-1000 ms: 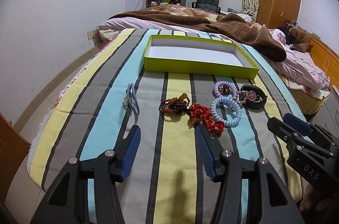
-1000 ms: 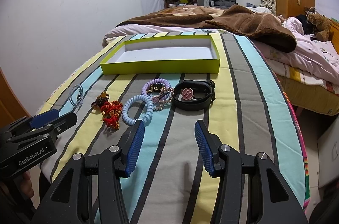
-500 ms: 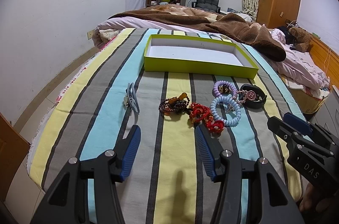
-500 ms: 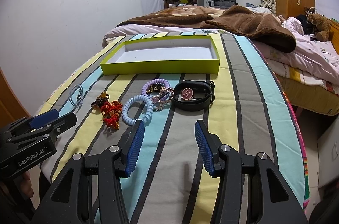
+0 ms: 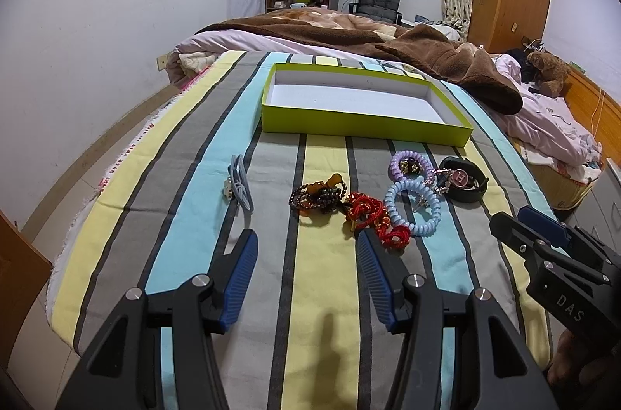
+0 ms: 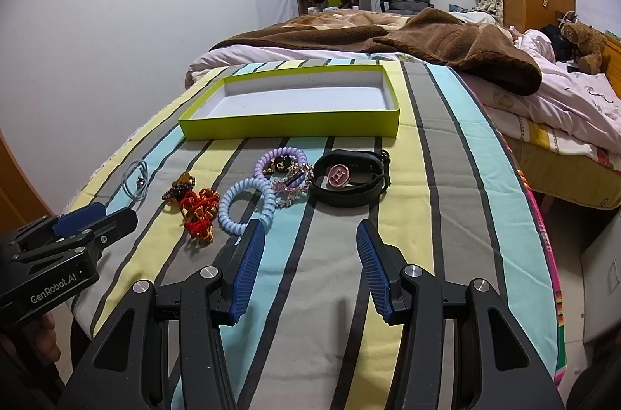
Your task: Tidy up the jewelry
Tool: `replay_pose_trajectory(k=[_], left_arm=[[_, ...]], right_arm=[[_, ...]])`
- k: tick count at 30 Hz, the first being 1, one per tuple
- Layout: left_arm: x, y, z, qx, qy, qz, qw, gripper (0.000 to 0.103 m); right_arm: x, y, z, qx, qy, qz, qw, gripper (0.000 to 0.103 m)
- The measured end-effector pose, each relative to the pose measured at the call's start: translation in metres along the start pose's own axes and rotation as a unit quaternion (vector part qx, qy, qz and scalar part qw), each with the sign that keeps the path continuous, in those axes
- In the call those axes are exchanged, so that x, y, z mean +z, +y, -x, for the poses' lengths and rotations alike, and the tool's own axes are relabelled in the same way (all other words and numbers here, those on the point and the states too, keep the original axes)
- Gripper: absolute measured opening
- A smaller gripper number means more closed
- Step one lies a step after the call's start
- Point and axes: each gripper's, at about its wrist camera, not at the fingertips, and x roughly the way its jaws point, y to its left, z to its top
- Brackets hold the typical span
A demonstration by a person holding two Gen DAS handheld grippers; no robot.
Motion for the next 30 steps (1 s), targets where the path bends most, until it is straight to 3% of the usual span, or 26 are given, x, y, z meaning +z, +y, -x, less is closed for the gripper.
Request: replay_pose_trajectory(k=[8,17,24,27,30], left_arm=[[0.006,0.002,-0.004,-0.001,0.004,-0.001,1.0,0.056],[0.019,0.031,-0.014,-0.035,0.015,0.038,0.9986,0.056],[0.032,0.054,-0.025,-0.032,0.024,0.071,0.9967,0.056],[0.035,0.063,-0.029,-0.04,0.031,0.089,0.9947,0.056],[0.036,0.066,-0.032,-0.024,0.032,0.082,0.9959,0.056]], right_arm=[[0.005,-0.005,-0.004,-0.004,-0.001,-0.003,1.0,0.05],[0.025,-0.037,-0.013,-0.027,-0.002,-0.024,0.999,0.05],[0.045,-0.069,-0.052,-0.01,0.05,-0.053,0.997,0.05],[0.051,-0.071,-0.059,0.009,0.054,-0.042,0.998,0.05],[0.055,-0.063,-0.06,0.021,0.042,-0.009,0.999,0.05]])
